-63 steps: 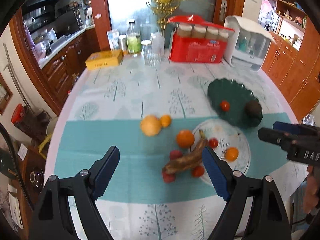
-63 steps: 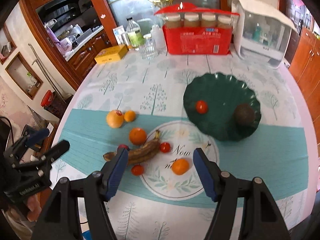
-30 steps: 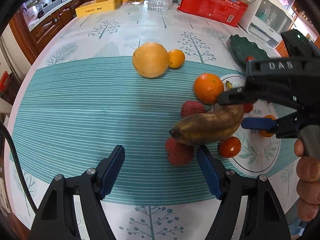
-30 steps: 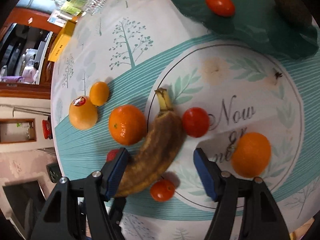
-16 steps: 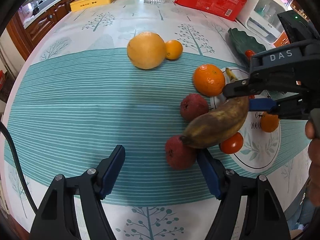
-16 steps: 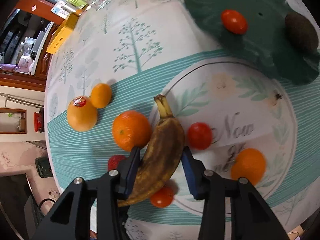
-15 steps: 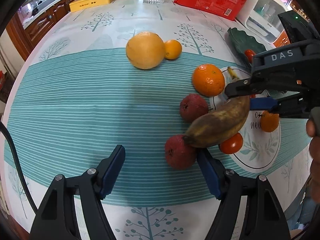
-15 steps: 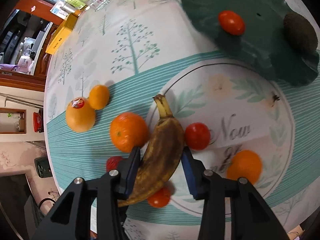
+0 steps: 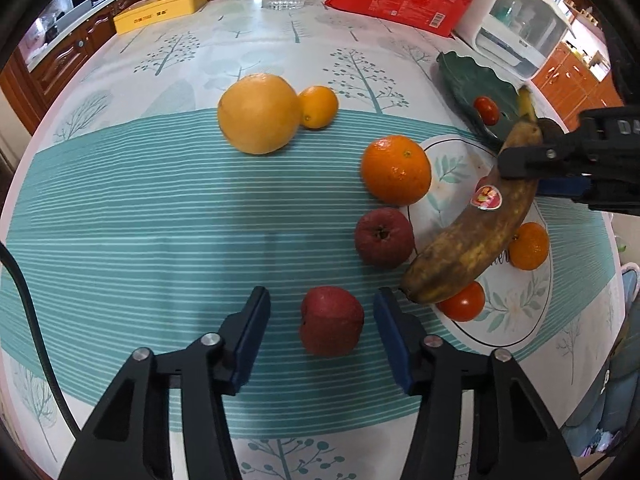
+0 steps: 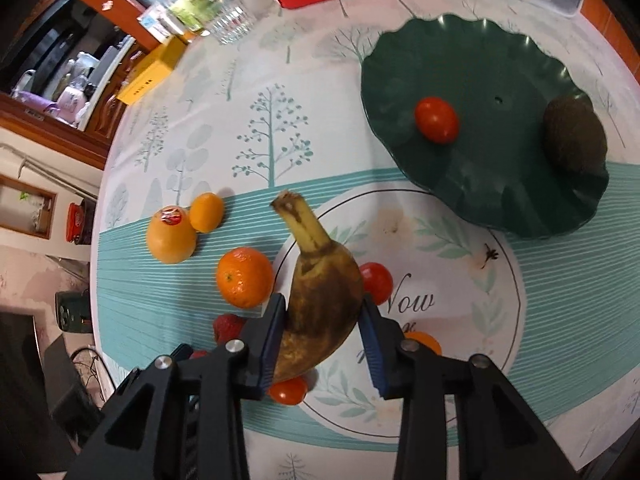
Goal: Organize fruits
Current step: 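Grasp the banana with the right gripper while the left gripper grasps a red lychee, then place the banana and lychee on the green plate and open both grippers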
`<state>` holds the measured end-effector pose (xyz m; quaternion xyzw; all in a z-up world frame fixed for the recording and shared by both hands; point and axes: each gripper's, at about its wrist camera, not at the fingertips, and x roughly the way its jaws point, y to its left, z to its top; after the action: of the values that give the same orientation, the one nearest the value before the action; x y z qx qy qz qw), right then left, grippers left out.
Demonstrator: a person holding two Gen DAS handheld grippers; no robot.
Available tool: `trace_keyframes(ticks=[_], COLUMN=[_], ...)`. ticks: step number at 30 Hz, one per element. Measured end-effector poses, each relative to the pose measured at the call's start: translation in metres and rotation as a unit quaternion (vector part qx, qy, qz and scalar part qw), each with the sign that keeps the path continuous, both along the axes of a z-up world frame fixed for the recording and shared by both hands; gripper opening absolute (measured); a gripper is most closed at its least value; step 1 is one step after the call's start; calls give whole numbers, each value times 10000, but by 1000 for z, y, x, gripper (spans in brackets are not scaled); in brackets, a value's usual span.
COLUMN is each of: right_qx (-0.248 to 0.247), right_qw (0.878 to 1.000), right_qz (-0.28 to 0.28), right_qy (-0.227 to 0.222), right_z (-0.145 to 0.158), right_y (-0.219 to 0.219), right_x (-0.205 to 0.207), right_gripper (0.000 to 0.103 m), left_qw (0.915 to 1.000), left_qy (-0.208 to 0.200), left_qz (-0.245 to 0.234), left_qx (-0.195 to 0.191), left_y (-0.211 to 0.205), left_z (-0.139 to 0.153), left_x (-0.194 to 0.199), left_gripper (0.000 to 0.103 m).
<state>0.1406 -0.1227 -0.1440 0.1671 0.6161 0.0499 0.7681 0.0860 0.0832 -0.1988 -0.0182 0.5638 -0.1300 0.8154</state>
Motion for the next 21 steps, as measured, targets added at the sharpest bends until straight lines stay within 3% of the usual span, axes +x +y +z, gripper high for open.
trace_keyframes(ticks=[1, 3, 13, 21], right_qx=[-11, -25, -166, -209], right_qw=[10000, 9998, 9967, 9942], right_qz=[30, 118, 411, 380], right_qy=[-48, -159, -680, -989], right_z=[3, 9, 38, 72], right_y=[1, 0, -1, -29], right_x=[-1, -5, -21, -35], right_gripper=[36, 36, 35, 35], left_qw=[10000, 10000, 9998, 9967], left_qy=[-15, -22, -188, -695], left_qz=[-28, -86, -103, -420], left_qx=[14, 20, -28, -52], left_y=[-2, -5, -14, -41], left_z=[0, 0, 16, 76], left_x=[1, 1, -8, -3], left_gripper=[47, 27, 25, 25])
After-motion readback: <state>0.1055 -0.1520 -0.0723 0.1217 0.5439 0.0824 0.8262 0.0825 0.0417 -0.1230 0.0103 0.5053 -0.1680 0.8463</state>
